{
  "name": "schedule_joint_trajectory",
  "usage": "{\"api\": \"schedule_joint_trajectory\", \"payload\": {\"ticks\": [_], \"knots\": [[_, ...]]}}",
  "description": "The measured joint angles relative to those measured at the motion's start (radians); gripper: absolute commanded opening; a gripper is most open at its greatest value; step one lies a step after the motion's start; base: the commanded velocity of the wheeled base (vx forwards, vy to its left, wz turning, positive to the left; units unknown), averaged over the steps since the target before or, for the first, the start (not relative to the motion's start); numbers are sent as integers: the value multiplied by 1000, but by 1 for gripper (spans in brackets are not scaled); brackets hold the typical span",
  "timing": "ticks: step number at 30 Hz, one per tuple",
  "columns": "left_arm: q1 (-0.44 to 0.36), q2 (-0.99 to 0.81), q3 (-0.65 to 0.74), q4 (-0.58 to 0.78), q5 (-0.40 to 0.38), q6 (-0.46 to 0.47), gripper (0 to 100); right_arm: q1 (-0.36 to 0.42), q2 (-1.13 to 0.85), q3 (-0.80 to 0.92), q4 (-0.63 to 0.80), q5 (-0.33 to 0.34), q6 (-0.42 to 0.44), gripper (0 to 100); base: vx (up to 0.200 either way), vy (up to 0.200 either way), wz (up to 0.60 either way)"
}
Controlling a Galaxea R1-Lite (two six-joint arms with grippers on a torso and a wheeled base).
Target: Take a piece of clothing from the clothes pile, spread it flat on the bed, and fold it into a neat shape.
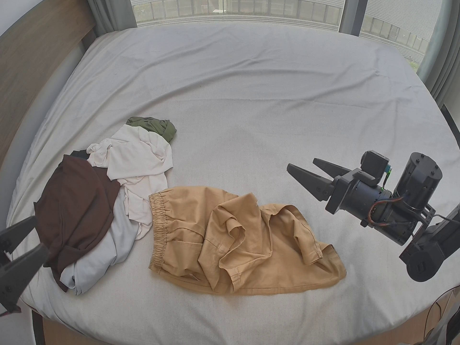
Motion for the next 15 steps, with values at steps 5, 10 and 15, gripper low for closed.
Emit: {"api": "schedule_joint_trajectory", "payload": {"ticks": [5, 10, 15], "knots": [[-4, 160, -75, -44, -138, -10, 100, 0, -19, 10, 4, 52, 0, 100, 0, 0, 0], [14, 308, -101, -80, -165, -11, 100, 3, -37, 24, 5, 66, 7, 100, 0, 0, 0], [39, 447, -87, -211, -171, -6, 100, 9, -26, 48, -11, 68, 8, 100, 0, 0, 0]]}}
